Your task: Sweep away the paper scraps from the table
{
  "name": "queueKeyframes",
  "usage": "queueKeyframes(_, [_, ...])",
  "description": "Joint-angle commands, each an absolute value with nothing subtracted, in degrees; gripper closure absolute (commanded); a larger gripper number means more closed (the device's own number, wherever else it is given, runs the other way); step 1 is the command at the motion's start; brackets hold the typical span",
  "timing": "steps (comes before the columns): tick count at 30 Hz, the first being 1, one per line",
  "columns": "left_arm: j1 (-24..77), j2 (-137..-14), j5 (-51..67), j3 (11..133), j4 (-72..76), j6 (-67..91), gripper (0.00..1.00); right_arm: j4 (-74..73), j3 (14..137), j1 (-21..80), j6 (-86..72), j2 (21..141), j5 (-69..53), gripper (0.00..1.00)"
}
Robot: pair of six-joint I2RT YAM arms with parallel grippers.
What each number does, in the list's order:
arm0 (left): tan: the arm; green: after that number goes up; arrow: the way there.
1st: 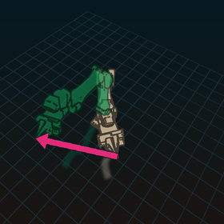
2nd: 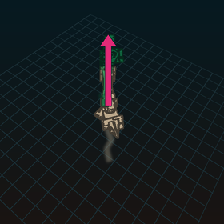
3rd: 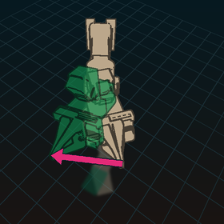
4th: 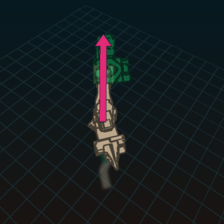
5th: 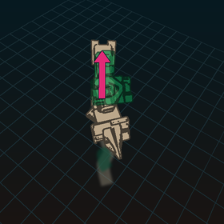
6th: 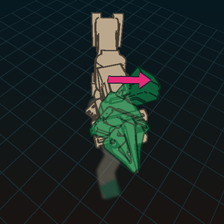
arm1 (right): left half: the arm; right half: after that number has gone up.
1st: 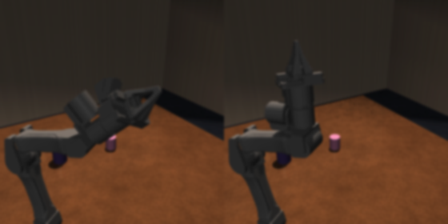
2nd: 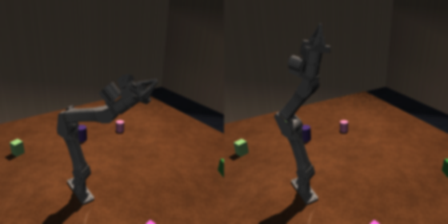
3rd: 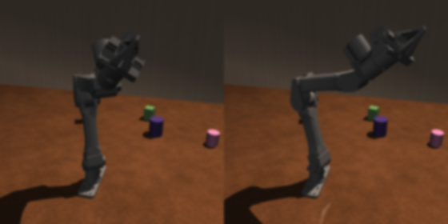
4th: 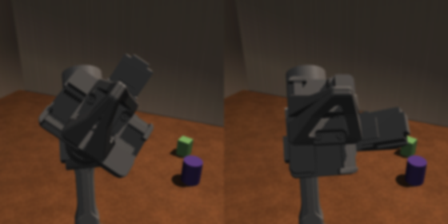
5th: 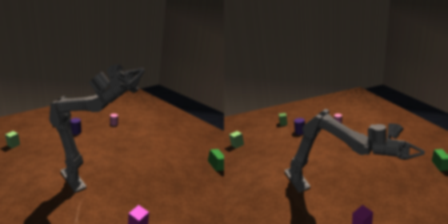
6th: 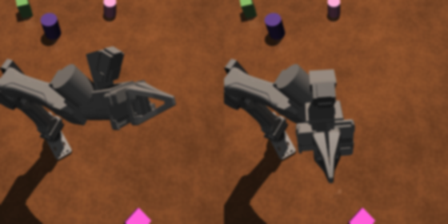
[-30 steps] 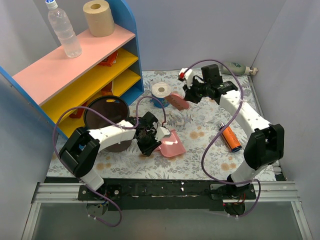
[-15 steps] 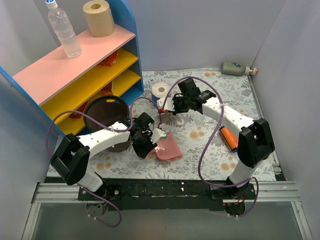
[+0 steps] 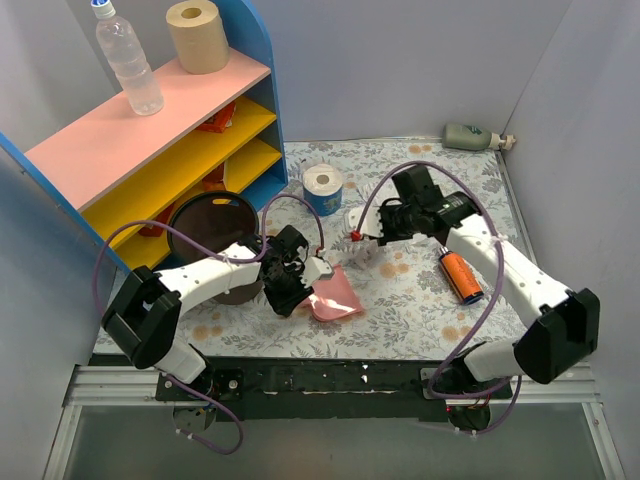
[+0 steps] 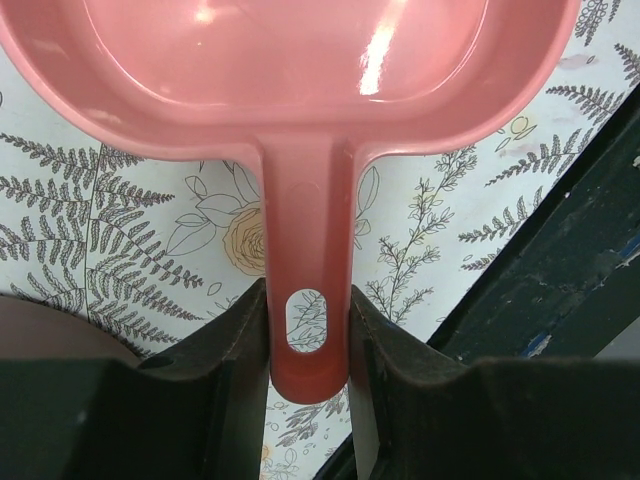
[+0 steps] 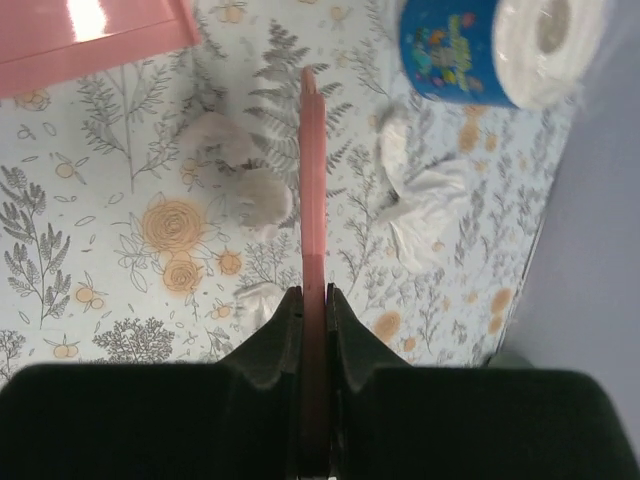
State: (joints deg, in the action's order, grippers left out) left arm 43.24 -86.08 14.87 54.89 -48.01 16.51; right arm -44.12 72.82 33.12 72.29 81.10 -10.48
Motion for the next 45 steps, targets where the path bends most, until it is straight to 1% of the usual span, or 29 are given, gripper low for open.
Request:
queueKeyframes(1, [42.98, -86.74, 14.5, 56.07, -47.29, 16.87, 1.0, -39.83, 74.35, 28.66, 62.08, 76.73, -13.45, 0.99])
queueKeyframes(2, [42.98, -86.92, 14.41, 56.42, -47.37, 16.79, 1.0, -36.07, 74.62, 27.61, 55.96, 76.82, -11.62, 0.99])
queueKeyframes(4, [42.98, -87.71, 13.98, 57.04, -47.99, 16.52, 1.0, -32.71, 74.53, 27.07, 51.26, 77.43, -7.84, 0.99])
queueKeyframes(5, [42.98, -88.06, 13.63, 58.09, -48.34, 16.18, 1.0, -30.96, 73.92, 27.07, 48.2, 77.87, -1.56, 0.99])
queueKeyframes(6, [42.98, -88.68, 13.1, 58.7, -49.3, 16.17, 1.0, -29.37, 73.92, 26.72, 45.21, 78.39, -0.19, 0.99])
queueKeyframes(8, [42.98, -90.08, 12.92, 60.54, -50.62, 16.0, 1.0, -29.01, 73.92, 25.5, 42.12, 79.98, 6.81, 0.99])
queueKeyframes(9, [42.98, -90.26, 12.75, 60.99, -50.8, 16.08, 1.0, -27.87, 73.83, 24.97, 38.62, 80.15, 8.51, 0.99])
queueKeyframes(11, [42.98, -90.18, 11.61, 61.7, -50.1, 16.08, 1.0, -26.9, 73.22, 23.3, 36.92, 80.24, 12.28, 0.99])
queueKeyframes(14, [42.98, -90.61, 8.97, 62.31, -49.49, 16.08, 1.0, -26.81, 72.25, 21.8, 36.13, 81.47, 16.33, 0.99])
queueKeyframes(19, [42.89, -92.9, 6.68, 64.51, -49.31, 16.0, 1.0, -28.03, 72.77, 19.51, 34.63, 84.98, 16.79, 0.99])
queueKeyframes(25, [42.98, -97.46, 7.21, 68.37, -51.5, 16.0, 1.0, -29.44, 73.03, 19.25, 31.3, 88.06, 12.4, 0.99])
queueKeyframes(31, [42.98, -100.19, 7.21, 71.1, -51.33, 16.08, 1.0, -31.64, 73.39, 19.34, 25.76, 89.03, 4.49, 0.99])
queueKeyframes(37, [42.98, -104.06, 7.82, 74.7, -51.94, 16.0, 1.0, -33.92, 73.74, 19.51, 15.68, 88.24, -8.86, 0.99])
queueKeyframes(38, [42.98, -104.5, 8.0, 75.23, -51.86, 16.08, 1.0, -34.1, 73.65, 19.51, 14.17, 87.89, -12.88, 0.99])
queueKeyframes(45, [42.98, -107.66, 9.4, 79.27, -51.77, 16.44, 1.0, -31.91, 73.56, 19.51, 0.8, 85.52, -30.31, 0.99])
